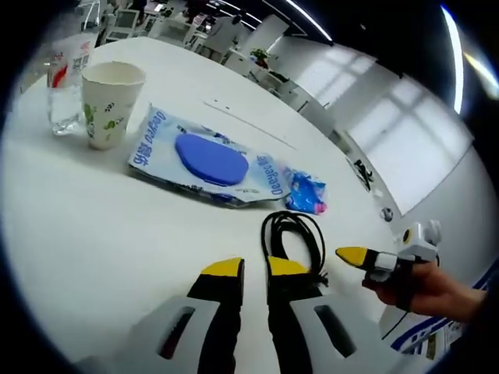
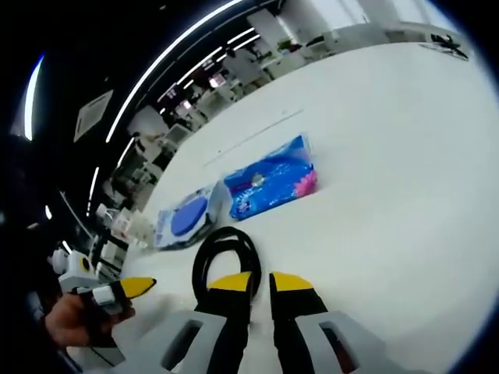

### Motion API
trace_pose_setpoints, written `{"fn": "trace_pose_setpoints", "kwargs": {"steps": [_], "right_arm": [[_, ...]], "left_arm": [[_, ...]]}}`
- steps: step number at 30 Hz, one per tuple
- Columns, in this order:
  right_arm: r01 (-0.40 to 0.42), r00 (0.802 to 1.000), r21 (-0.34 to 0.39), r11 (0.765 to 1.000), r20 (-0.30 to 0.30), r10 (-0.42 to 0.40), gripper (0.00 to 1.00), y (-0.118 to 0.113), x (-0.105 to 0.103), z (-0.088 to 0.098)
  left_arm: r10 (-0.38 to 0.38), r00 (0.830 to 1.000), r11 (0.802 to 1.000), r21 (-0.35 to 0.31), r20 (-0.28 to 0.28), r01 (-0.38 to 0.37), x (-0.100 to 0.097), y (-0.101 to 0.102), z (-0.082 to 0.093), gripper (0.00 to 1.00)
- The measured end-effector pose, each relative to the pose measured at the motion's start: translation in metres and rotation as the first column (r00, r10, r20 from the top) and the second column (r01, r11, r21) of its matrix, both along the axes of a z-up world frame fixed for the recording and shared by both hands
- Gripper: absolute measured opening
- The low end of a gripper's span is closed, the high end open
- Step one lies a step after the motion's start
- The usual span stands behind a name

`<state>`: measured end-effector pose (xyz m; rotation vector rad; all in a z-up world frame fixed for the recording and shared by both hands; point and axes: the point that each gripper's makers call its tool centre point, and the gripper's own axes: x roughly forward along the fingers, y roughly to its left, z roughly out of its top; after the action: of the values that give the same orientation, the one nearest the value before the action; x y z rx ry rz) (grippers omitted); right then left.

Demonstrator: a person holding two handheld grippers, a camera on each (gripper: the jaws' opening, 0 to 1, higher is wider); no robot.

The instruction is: Arrange the tabletop items into an orderly group along one side of the table until the central work area is clear of visible clutter.

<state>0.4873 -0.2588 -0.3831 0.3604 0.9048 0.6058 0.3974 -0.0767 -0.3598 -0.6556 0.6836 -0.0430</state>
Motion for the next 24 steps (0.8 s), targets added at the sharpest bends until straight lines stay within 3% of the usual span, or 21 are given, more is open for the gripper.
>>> {"fn": "trace_pose_setpoints", "kwargs": {"steps": [4,8,13,14,18,22,23,24], "right_arm": [[-0.003,1.0,-0.009,1.0,0.015,0.003,0.06,-0.012,-0.013,0.014],[-0.007,1.0,-0.021,1.0,0.027,0.007,0.06,-0.027,-0.005,0.005],[-0.022,0.999,-0.043,0.999,0.035,0.024,0.07,-0.042,-0.017,0.009],[-0.022,0.999,-0.047,0.999,0.036,0.024,0.07,-0.045,-0.024,0.013],[-0.01,0.999,-0.047,0.999,0.041,0.012,0.07,-0.059,-0.018,0.007],[-0.019,0.998,-0.05,0.999,0.053,0.022,0.08,-0.062,-0.016,0.014],[-0.047,0.997,-0.061,0.997,0.065,0.051,0.08,-0.061,-0.021,0.022],[-0.075,0.993,-0.077,0.994,0.08,0.081,0.09,-0.061,-0.022,0.025]], "left_arm": [[0.029,1.0,0.999,0.033,-0.002,-0.029,-0.019,0.018,0.0,0.09],[0.063,0.998,0.997,0.053,-0.01,-0.062,-0.037,0.036,0.001,0.09],[0.106,0.994,0.992,0.071,-0.006,-0.106,-0.053,0.059,0.003,0.09],[0.11,0.994,0.991,0.075,-0.007,-0.109,-0.058,0.059,0.004,0.1],[0.122,0.993,0.988,0.097,0.002,-0.121,-0.067,0.07,0.009,0.1],[0.11,0.994,0.984,0.137,0.014,-0.111,-0.073,0.08,0.022,0.1],[0.096,0.995,0.983,0.156,0.016,-0.097,-0.075,0.08,0.031,0.1],[0.081,0.997,0.979,0.186,0.018,-0.083,-0.08,0.09,0.026,0.1]]}}
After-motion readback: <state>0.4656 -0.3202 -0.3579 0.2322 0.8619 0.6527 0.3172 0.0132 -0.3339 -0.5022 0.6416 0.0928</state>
